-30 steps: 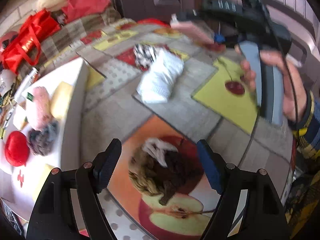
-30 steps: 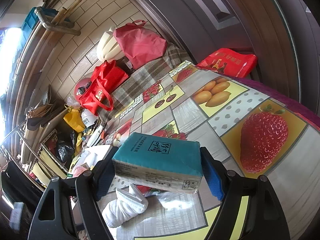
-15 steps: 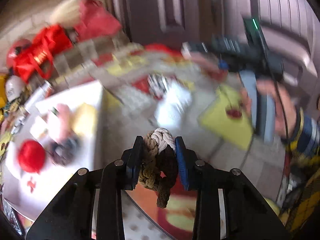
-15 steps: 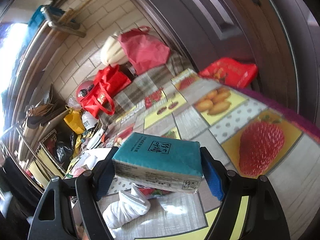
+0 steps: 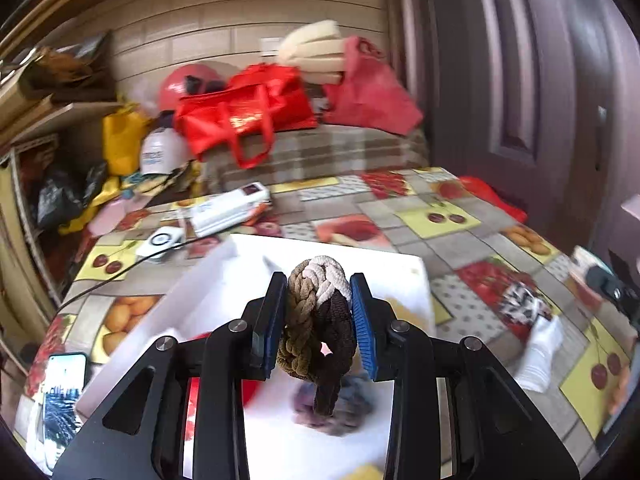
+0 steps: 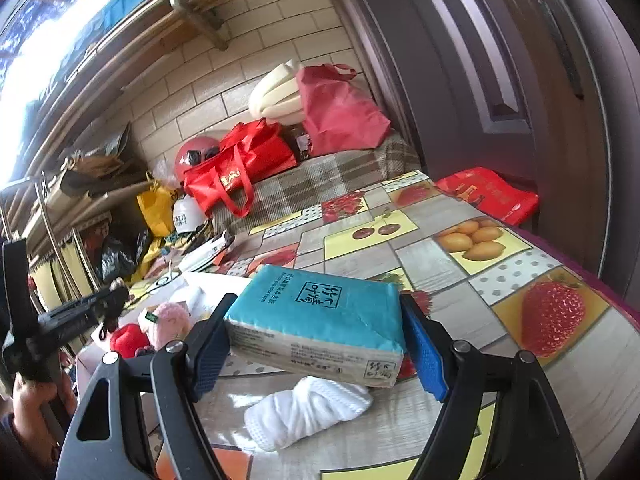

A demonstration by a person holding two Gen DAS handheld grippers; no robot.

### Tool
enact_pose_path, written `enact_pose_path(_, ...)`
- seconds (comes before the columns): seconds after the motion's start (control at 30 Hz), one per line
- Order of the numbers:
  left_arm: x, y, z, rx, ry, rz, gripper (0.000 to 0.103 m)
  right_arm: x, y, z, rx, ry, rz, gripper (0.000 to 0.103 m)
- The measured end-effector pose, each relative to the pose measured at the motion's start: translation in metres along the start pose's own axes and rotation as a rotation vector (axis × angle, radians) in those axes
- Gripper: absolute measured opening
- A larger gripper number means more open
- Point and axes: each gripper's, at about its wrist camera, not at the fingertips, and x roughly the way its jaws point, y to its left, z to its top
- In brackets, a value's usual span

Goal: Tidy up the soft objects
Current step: 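Lower the rope ball and teal pack into the white box with both grippers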

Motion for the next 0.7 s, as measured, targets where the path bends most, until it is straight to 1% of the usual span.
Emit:
enact_pose_path(0.07, 0.002, 0.012, 0.002, -0.027, -0.001, 0.005, 0.032, 0.002, 0.006, -0.001, -0.015, 0.000, -0.006, 0.079)
enact_pose_path(0.23, 0.003, 0.022, -0.002, -0.045, -0.001, 0.021, 0.032, 0.006, 0.021, -0.004, -0.066, 0.011, -0.014, 0.079)
enact_pose_path(0.43, 0.009, 0.026, -0.005, -0.045, 0.006, 0.026, 0.032, 0.010, 0.031, -0.006, -0.093, 0.021, -0.012, 0.079)
enact_pose_path(0.53, 0.009, 0.028, -0.006, -0.063, 0.011, 0.015, 0.032, 0.013, 0.036, -0.007, -0.101, 0.026, -0.010, 0.079)
enact_pose_path(0.7, 0.008, 0.030, -0.006, -0.069, 0.006, 0.030, 0.032, 0.017, 0.047, -0.009, -0.125, 0.032, 0.003, 0.079)
